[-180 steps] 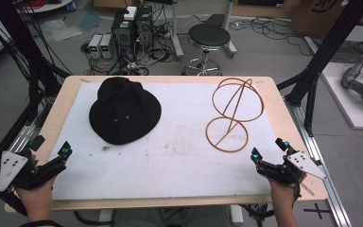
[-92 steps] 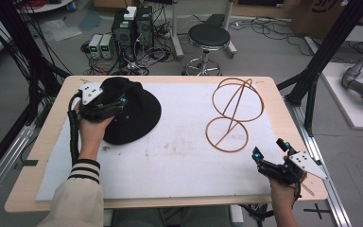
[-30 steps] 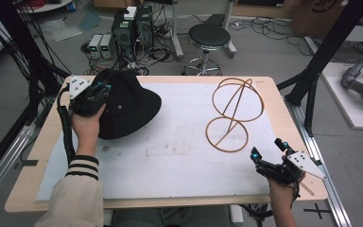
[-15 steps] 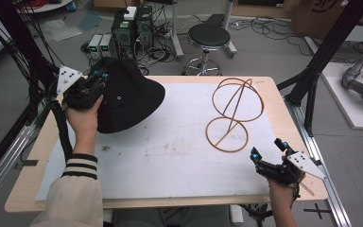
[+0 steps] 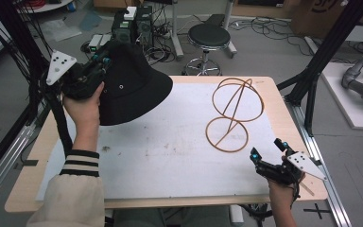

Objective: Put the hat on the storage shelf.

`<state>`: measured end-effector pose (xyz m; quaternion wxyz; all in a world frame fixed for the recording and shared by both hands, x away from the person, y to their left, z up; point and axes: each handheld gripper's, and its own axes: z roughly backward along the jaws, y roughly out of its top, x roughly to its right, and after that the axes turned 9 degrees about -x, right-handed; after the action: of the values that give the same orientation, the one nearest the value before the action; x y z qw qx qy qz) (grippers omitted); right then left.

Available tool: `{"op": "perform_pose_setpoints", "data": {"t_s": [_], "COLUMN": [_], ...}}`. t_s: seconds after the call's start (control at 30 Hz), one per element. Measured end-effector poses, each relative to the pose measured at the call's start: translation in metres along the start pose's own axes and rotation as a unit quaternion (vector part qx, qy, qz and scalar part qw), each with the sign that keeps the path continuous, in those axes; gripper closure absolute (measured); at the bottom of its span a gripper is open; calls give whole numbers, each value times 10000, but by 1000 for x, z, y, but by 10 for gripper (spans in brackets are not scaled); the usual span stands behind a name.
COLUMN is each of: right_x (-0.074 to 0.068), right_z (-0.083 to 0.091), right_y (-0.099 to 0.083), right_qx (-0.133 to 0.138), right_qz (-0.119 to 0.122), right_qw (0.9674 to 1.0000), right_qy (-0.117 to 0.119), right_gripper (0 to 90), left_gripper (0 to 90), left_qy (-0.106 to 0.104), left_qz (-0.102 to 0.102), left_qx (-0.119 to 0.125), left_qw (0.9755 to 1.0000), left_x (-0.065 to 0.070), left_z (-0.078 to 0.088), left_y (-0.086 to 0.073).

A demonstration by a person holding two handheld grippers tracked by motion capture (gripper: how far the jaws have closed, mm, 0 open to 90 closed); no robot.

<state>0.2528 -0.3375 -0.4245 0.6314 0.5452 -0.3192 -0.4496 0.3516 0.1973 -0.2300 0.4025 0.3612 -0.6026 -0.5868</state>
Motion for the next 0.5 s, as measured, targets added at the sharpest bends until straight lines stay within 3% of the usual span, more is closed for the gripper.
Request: {"op": "perform_pose_setpoints", "data": {"t_s": [0.13, 0.5], "right_x": [0, -1], "right_z": [0, 2], "right_y": [0, 1], "right_qx": [5, 35], "right_qz": [-4, -6], "right_qw": [10000, 10000], "right_qy": [13, 27], "right_gripper": [30, 30], "left_gripper": [859, 860], "left_qy": [-100, -318], "left_qz": [-60, -6], "left_qx": [174, 419], "left_qw": [9998, 9986], "left_x": [13, 39], "left_z": [0, -7], "left_y": [18, 41]}}
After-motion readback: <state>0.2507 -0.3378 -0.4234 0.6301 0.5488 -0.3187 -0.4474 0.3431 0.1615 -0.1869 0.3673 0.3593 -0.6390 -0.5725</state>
